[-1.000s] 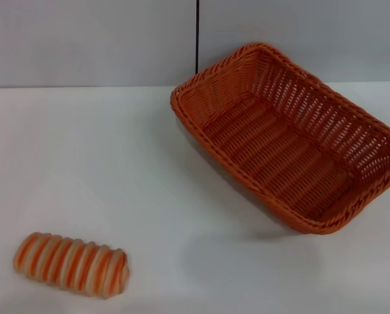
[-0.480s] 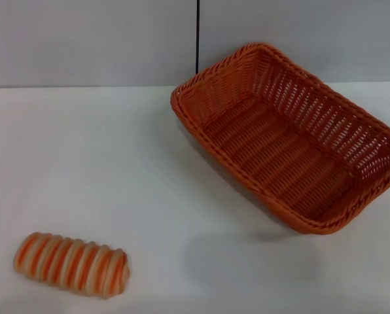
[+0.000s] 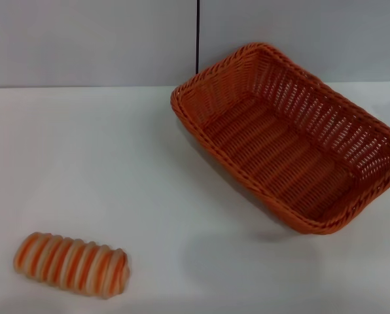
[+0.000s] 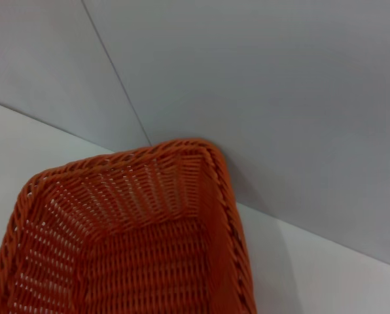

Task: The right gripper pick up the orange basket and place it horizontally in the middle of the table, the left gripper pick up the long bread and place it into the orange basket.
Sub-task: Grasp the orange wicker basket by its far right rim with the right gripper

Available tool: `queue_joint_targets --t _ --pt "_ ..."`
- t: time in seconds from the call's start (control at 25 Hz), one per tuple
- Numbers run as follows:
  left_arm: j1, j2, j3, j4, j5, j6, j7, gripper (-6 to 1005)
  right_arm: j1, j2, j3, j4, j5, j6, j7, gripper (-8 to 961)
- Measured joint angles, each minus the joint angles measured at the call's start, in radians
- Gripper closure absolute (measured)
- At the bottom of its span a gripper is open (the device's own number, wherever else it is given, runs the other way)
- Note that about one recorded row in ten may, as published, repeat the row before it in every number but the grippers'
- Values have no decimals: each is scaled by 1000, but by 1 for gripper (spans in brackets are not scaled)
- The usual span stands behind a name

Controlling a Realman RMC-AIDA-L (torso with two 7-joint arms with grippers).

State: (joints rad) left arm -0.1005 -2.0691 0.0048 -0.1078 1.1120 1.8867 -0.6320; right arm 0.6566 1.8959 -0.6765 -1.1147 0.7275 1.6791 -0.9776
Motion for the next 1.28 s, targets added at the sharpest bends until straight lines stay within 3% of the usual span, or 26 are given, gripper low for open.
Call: queue_joint_targets --t 0.24,0.6,1.28 --pt "6 0 10 -6 0 3 0 155 2 9 -23 38 -2 -29 -13 427" --pt "12 0 11 -7 0 2 1 157 -5 55 -56 57 -4 -81 -37 427" --pt "13 0 12 -9 0 0 2 162 20 63 -140 204 -44 -206 -66 433"
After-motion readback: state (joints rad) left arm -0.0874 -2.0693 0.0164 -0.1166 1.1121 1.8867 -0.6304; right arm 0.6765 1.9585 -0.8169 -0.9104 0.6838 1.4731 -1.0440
